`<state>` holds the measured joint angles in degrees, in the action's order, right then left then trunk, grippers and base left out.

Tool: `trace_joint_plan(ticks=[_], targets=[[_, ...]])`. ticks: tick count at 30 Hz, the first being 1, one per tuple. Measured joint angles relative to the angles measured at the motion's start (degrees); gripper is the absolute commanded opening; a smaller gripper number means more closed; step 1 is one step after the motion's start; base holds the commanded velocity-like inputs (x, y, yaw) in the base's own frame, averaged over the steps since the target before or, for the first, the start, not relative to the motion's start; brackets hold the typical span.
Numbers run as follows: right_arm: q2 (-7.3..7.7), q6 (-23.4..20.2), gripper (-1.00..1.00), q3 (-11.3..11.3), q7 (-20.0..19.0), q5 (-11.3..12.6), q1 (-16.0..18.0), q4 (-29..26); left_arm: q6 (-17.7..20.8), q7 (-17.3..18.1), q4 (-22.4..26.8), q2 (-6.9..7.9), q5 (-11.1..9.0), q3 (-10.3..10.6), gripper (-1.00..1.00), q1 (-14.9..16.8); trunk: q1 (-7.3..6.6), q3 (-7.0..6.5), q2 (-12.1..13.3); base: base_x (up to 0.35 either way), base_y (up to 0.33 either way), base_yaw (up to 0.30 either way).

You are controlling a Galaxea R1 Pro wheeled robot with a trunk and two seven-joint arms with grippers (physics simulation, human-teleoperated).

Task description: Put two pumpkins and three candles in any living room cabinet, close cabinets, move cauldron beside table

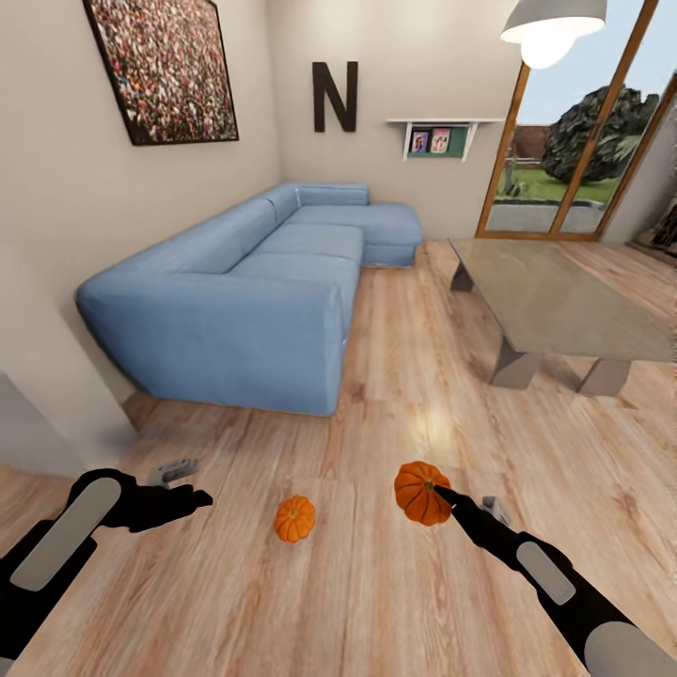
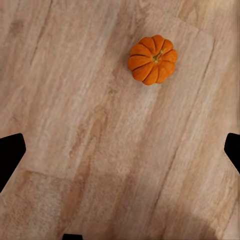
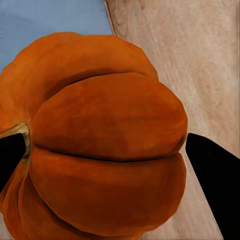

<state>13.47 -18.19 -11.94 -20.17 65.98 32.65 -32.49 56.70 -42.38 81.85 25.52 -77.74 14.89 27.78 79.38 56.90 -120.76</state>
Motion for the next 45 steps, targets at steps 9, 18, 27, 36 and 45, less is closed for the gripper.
trace_joint_plan(ticks=[9, 18, 27, 36, 45], targets=[[0.0, -0.1, -1.0, 0.0, 0.1, 0.4, 0.0, 0.1, 0.0, 0.0, 0.1, 0.0, 0.0, 0.0, 1.0, 0.0, -0.01, 0.63, 0.0, 0.168, -0.085, -0.026], [0.0, -0.1, -1.0, 0.0, 0.1, 0.4, 0.0, 0.1, 0.0, 0.0, 0.2, 0.02, 0.0, 0.0, 1.0, 0.0, -0.02, 1.45, 0.0, 0.134, -0.028, 0.0], [0.0, -0.1, -1.0, 0.0, 0.1, 0.4, 0.0, 0.1, 0.0, -0.1, 0.2, 0.0, 0.0, 0.2, 1.0, 0.0, -0.02, 1.75, 0.0, 0.221, -0.192, 0.0], [0.0, -0.2, -1.0, 0.0, 0.1, 0.3, 0.0, 0.1, 0.0, -0.1, 0.2, 0.0, 0.0, 0.4, 1.0, -0.1, -0.01, 2.22, 0.0, 0.17, -0.186, 0.0], [0.0, -0.1, -1.0, 0.0, 0.1, 0.4, 0.0, 0.1, 0.0, -0.1, 0.2, 0.01, 0.0, 0.3, 1.0, 0.0, -0.01, 3.06, 0.0, 0.064, -0.017, 0.0]])
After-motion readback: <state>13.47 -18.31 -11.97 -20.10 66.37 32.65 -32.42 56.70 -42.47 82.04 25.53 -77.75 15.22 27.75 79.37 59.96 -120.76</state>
